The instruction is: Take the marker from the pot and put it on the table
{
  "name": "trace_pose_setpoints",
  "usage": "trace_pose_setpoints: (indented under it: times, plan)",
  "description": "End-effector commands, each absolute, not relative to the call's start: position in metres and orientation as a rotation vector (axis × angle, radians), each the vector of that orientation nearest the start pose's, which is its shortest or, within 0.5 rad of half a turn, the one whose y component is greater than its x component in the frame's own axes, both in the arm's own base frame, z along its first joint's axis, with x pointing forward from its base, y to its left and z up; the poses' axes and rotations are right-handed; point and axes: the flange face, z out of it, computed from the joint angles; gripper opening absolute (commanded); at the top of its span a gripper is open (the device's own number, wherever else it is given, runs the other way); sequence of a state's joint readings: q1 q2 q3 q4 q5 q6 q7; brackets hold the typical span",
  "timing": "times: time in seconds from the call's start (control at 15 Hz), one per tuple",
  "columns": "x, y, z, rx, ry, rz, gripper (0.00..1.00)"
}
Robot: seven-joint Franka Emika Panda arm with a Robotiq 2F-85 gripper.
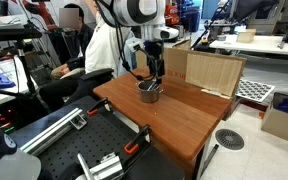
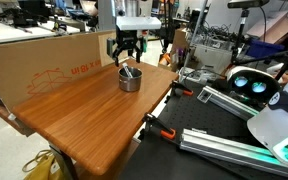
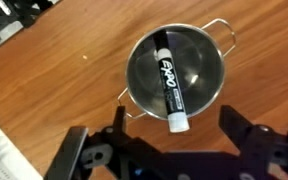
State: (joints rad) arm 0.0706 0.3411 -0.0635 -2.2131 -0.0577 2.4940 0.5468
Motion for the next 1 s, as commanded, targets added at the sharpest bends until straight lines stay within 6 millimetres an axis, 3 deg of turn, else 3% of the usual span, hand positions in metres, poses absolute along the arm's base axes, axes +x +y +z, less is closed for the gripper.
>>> trace_pose_setpoints:
  times: [0.0, 0.07, 0.27, 0.67, 0.73, 0.93]
  plan:
    - [0.5558, 0.0048, 0.2156, -3.143, 0.798, 0.101, 0.86]
    - [0.5569, 0.0049, 0.2153, -3.147, 0.796, 0.103, 0.74]
    - [0.5594, 0.0053, 0.2157, -3.153, 0.789, 0.112, 0.49]
    - [0.5622, 0.0054, 0.2153, -3.160, 0.783, 0.131, 0.05]
    - [0.5622, 0.0053, 0.2154, -3.161, 0.783, 0.135, 0.01]
    - [0.5625, 0.0051, 0.2186, -3.155, 0.774, 0.148, 0.05]
